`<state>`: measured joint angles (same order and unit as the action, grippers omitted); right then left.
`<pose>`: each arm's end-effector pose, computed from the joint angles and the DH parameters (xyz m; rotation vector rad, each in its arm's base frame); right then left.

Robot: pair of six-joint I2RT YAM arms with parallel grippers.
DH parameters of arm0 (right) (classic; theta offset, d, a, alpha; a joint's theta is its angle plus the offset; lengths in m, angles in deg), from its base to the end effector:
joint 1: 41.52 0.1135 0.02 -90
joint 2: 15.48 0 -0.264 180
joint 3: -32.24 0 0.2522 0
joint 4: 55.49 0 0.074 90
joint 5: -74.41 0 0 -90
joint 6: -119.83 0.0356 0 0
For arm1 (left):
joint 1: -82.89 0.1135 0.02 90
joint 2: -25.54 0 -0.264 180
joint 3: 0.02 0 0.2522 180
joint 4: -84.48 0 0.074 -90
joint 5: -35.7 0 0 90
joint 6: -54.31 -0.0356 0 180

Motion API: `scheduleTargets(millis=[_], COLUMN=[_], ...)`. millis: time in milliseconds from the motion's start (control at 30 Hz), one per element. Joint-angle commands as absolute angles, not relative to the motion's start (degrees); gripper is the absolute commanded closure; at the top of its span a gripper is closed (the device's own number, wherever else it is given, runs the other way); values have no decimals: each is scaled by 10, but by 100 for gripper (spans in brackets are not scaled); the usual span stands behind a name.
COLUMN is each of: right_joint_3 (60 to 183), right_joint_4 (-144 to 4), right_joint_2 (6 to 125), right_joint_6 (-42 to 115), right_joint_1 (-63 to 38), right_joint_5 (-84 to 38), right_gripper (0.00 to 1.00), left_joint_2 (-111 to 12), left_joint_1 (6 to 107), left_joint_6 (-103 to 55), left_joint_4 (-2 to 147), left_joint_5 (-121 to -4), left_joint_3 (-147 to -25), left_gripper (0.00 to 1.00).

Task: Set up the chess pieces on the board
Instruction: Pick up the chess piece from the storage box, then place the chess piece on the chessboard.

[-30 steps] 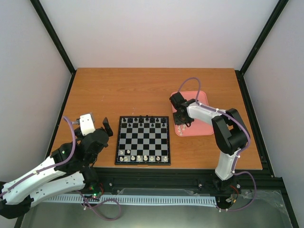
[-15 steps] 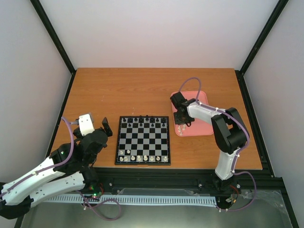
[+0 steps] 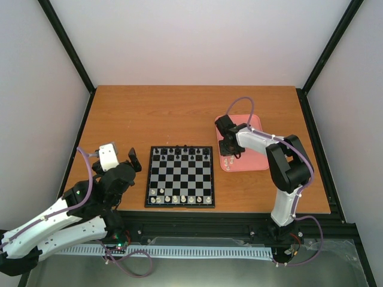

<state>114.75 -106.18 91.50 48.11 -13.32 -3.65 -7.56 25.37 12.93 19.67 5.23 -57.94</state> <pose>0.3159 0.1610 0.1563 -0.2055 2.8125 -0.1260 0.0787 -0.0664 0.3044 -0.3463 1.8713 -0.0537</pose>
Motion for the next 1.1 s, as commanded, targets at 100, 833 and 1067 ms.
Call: scheduleTargets(millis=[100, 833, 1067], right_joint_3=[1155, 1185, 1216], right_joint_4=[-1057, -1103, -1089], right_joint_2=[879, 767, 830], right_joint_6=[488, 487, 494], right_joint_1=[-140, 91, 171], right_joint_5=[-32, -79, -114], right_gripper=[93, 96, 96], left_joint_2=[-70, -97, -98], left_joint_1=[257, 257, 257], left_joint_6=[128, 143, 155], left_joint_4=[198, 179, 165], left_joint_5=[58, 78, 83], left_joint_3=[-579, -589, -595], left_gripper=[0, 0, 0])
